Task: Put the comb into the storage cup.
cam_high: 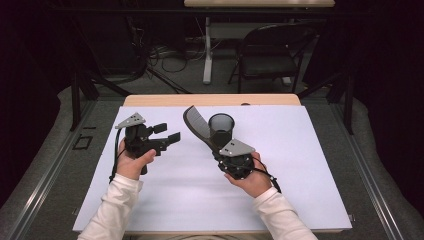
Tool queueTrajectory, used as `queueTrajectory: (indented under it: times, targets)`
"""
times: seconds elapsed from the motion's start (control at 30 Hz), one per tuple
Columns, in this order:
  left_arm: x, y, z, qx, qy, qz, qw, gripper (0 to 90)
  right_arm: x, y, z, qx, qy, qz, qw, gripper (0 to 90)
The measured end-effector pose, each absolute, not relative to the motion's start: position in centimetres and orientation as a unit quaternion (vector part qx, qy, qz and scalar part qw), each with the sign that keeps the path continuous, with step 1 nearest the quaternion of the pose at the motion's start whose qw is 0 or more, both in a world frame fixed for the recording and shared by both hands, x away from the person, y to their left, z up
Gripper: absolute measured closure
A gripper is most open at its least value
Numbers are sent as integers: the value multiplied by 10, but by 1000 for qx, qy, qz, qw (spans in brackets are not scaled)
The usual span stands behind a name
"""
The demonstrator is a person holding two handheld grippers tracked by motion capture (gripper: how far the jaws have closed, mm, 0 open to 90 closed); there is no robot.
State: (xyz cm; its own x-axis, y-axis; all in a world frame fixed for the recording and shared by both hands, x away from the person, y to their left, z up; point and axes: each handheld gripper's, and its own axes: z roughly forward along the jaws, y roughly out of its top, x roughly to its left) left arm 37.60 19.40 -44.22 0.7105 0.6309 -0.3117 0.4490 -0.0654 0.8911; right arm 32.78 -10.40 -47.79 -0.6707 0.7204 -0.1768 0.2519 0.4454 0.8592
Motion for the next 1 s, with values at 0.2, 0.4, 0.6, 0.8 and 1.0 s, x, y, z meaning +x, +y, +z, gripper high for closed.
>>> queueTrajectory:
  times: [0.2,0.4,0.6,0.8,1.0]
  targets:
    - [375,193,-443,726,378,74,569,307,326,-103,-479,301,805,434,271,726]
    - [375,193,-443,722,385,71,570,347,325,-103,-482,301,803,436,274,726]
    - [374,191,-443,724,384,67,569,347,324,-102,-484,302,803,435,274,726]
    - [373,190,-445,714,390,39,580,382,323,-101,-485,301,801,438,275,726]
    - [374,191,-448,706,389,17,591,429,321,-99,-487,300,801,439,275,726]
